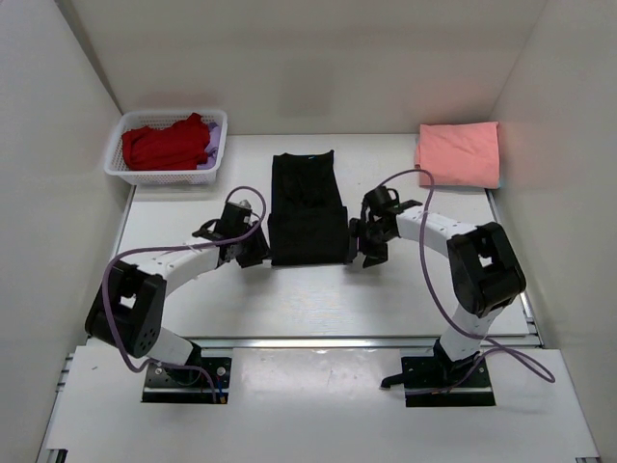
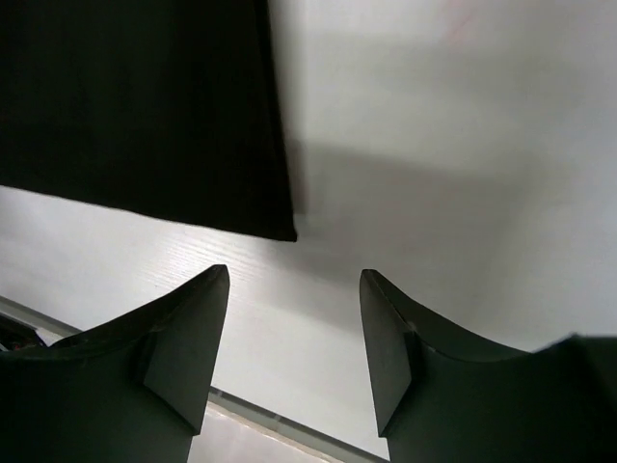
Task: Fold and stack the t-shirts
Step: Grab one side of the 2/3 rectangular tshirt with both arms
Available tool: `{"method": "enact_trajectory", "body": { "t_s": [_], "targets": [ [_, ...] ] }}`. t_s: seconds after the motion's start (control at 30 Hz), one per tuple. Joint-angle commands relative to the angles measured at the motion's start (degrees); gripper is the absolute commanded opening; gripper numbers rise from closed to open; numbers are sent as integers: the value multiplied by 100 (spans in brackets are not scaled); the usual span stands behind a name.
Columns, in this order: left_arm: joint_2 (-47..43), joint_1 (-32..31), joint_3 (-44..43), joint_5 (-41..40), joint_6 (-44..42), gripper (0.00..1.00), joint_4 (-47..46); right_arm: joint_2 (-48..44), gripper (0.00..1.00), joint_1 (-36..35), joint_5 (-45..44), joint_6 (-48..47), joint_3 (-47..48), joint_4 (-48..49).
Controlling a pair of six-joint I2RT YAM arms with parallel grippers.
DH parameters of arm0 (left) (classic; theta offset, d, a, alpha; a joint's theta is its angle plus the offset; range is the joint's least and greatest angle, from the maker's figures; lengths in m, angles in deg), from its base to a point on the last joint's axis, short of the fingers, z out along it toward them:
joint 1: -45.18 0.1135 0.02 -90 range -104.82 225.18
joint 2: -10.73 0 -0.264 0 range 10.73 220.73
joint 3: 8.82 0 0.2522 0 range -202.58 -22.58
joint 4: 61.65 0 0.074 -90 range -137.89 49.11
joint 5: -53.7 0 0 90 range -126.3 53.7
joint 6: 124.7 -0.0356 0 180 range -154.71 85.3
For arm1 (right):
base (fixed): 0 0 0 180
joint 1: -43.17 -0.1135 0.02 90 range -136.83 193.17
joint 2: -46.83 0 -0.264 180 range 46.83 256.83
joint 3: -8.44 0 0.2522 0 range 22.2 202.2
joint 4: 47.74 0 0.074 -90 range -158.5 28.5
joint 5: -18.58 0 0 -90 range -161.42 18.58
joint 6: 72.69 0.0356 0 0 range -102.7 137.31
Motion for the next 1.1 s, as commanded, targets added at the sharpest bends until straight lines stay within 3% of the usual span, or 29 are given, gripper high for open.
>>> {"method": "enact_trajectory", "body": {
  "t_s": [0.0, 0.47, 0.57, 0.6, 0.63, 0.67, 0.7, 0.73, 0.9, 1.07],
  "targets": [
    [-189, -136, 351, -672, 327, 50, -332, -175, 55, -234, -63, 498, -346, 901],
    [461, -408, 625, -523, 1022, 51, -1413, 186, 59, -76, 315, 938, -831, 1737],
    [592, -444, 651, -488, 1145, 49, -1536, 238, 47, -41, 542, 973, -918, 1816],
    [645, -435, 686, -470, 1232, 44, -1606, 256, 34, -32, 596, 947, -901, 1868],
    [672, -392, 738, -426, 1329, 32, -1702, 282, 18, -76, 674, 973, -936, 1913],
    [654, -400, 782, -348, 1382, 22, -1686, 317, 7, -102, 736, 973, -971, 1939],
    [672, -374, 844, -260, 1461, 5, -1877, 265, 0, -77, 772, 1008, -971, 1948],
    [654, -313, 836, -155, 1522, 0, -1827, 256, 0, -102, 781, 974, -963, 1905],
    [163, -225, 1037, 355, 1356, 0, -1169, -86, 0, -182, 920, 833, -1006, 1431],
    [-1214, -163, 1520, 760, 1101, 0, 192, -806, 1, -383, 1132, 534, -1365, 667]
  ]
}}
